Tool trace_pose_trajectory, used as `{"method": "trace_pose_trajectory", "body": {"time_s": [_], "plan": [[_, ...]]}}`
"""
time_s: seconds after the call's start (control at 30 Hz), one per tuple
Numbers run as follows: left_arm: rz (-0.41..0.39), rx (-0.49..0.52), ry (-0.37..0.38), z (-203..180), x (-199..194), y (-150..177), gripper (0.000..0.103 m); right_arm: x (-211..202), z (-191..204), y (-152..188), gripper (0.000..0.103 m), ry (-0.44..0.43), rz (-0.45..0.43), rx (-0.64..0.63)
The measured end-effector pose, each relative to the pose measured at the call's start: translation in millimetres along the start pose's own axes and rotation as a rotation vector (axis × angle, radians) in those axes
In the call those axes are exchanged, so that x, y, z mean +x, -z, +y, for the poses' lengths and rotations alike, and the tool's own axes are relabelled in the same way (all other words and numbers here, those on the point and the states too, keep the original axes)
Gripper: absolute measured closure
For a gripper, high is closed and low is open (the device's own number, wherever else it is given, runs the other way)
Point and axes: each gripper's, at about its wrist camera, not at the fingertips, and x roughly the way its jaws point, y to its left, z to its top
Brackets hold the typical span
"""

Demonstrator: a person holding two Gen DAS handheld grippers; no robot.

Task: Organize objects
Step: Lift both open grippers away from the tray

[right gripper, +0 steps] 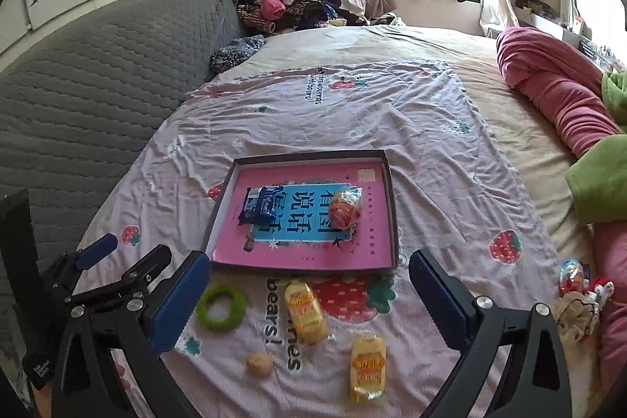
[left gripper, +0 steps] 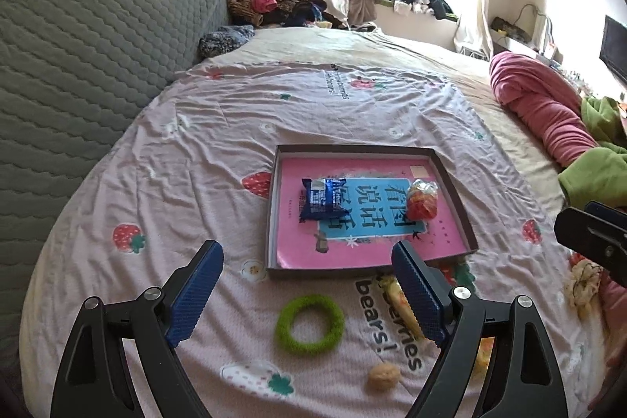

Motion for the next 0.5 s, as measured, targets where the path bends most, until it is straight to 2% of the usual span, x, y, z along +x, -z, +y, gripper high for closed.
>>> {"method": "trace_pose_trajectory", "body": {"time_s": [0.5], "plan": [[-0.011,0.041,-0.016,-11.1,-65.0,26.5,0.014,-46.9,9.2,32.1,0.001,0.014,0.001,-0.036]]}}
